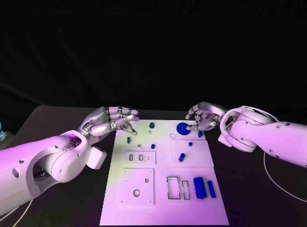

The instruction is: Assemble the parts on the task board

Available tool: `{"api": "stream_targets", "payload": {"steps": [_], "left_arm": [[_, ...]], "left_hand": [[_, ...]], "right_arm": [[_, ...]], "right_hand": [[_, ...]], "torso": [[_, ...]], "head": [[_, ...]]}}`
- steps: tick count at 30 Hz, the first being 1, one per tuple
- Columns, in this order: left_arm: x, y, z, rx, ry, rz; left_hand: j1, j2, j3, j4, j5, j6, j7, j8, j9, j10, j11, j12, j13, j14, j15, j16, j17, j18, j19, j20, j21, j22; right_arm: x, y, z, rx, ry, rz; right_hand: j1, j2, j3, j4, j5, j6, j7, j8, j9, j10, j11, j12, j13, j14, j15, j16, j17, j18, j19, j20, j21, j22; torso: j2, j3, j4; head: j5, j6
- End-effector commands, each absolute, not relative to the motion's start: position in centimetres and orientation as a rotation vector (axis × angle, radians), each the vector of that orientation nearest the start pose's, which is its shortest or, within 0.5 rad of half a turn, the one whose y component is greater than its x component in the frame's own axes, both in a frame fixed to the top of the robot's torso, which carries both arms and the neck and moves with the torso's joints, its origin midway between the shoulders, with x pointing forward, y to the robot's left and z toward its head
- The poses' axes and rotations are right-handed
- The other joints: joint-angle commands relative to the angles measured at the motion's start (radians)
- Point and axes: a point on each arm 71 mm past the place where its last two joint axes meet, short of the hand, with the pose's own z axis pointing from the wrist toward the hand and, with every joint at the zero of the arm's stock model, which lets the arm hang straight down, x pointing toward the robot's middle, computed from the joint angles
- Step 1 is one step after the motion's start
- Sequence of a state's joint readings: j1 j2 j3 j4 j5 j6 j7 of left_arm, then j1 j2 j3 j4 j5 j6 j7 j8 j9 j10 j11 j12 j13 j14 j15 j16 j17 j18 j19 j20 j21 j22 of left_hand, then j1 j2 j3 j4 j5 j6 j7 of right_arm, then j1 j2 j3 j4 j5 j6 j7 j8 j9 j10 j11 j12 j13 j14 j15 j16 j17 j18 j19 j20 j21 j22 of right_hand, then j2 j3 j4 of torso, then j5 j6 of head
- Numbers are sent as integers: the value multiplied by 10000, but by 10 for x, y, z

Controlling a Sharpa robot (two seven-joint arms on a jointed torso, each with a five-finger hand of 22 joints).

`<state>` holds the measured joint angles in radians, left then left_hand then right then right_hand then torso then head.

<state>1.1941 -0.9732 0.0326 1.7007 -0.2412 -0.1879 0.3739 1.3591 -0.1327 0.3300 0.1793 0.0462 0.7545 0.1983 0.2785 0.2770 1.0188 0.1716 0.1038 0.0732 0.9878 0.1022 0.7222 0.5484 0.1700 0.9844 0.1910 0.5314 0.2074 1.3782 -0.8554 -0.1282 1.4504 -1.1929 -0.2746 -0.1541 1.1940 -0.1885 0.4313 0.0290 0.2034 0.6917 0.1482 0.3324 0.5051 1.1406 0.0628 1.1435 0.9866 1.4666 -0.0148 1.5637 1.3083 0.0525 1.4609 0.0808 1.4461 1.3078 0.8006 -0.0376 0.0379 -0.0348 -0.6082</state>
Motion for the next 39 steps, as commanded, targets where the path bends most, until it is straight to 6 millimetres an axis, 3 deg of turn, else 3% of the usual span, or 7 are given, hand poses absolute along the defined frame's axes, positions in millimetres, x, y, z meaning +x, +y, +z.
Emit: {"api": "stream_targets", "payload": {"steps": [1, 12, 17, 26, 30, 39], "left_arm": [[455, 206, -136, -7685, 15160, -17028], [456, 205, -136, -7679, 15200, -17057], [456, 205, -136, -7682, 15204, -17054], [456, 205, -137, -7685, 15210, -17049], [456, 205, -137, -7684, 15211, -17051], [456, 205, -137, -7684, 15217, -17052]], "left_hand": [[-45, 16, 53, 29, 41, -51, 408, -38, 10, -83, 10, -41, 1, -52, 1, -45, -16, 79, -47, 3, 18, -12], [-45, 16, 53, 29, 41, -51, 408, -38, 10, -83, 10, -41, 1, -52, 1, -45, -16, 79, -47, 3, 18, -12], [-45, 16, 53, 29, 41, -51, 408, -38, 10, -83, 10, -41, 1, -52, 1, -45, -16, 79, -47, 3, 18, -12], [-45, 16, 53, 29, 41, -51, 408, -38, 10, -83, 10, -41, 1, -52, 1, -45, -16, 79, -47, 3, 18, -12], [-40, 27, 63, 29, 41, -52, 410, -41, 15, -84, 13, -45, 3, -78, 5, -71, -29, 82, -73, 10, 10, -17], [-40, 27, 63, 29, 41, -52, 410, -41, 15, -84, 13, -45, 3, -78, 5, -71, -29, 82, -73, 10, 10, -17]], "right_arm": [[520, -232, -142, -148, 17160, 5356], [528, -220, -151, -534, 16775, 4502], [528, -217, -153, -558, 16857, 4373], [529, -218, -157, -531, 17101, 4161], [530, -218, -159, -506, 17178, 4137], [532, -218, -161, -469, 17293, 4091]], "right_hand": [[100, -26, 71, -16, -22, 114, 9, -20, -59, 453, 15, 503, 584, 1042, 18, 71, 2625, -205, 618, 37, 235, 1055], [151, -55, 90, -43, -117, -29, 135, -183, -177, 760, 119, 961, 1095, 1042, 101, 71, 2625, -227, 647, 100, 319, 1179], [151, -59, 88, -44, -119, -43, 148, -194, -184, 758, 131, 971, 1103, 1042, 112, 71, 2625, -231, 651, 109, 331, 1197], [154, -40, 97, -35, -125, -83, 189, -225, -205, 757, 168, 1006, 1136, 1042, 146, 71, 2625, -237, 659, 138, 354, 1233], [156, -34, 101, -34, -125, -78, 193, -224, -206, 742, 172, 996, 1119, 1042, 149, 71, 2625, -236, 656, 141, 348, 1225], [173, 9, 131, -30, -128, -46, 207, -214, -209, 762, 188, 1036, 1168, 1042, 167, 71, 2625, -239, 659, 160, 362, 1246]], "torso": [[15, -13, 40], [31, -10, 66], [32, -11, 40], [36, 3, 27], [43, 8, 33], [43, 6, 41]], "head": [[-4, -16], [-46, -13], [-14, -45], [-27, -55], [-106, -53], [-65, -97]]}}
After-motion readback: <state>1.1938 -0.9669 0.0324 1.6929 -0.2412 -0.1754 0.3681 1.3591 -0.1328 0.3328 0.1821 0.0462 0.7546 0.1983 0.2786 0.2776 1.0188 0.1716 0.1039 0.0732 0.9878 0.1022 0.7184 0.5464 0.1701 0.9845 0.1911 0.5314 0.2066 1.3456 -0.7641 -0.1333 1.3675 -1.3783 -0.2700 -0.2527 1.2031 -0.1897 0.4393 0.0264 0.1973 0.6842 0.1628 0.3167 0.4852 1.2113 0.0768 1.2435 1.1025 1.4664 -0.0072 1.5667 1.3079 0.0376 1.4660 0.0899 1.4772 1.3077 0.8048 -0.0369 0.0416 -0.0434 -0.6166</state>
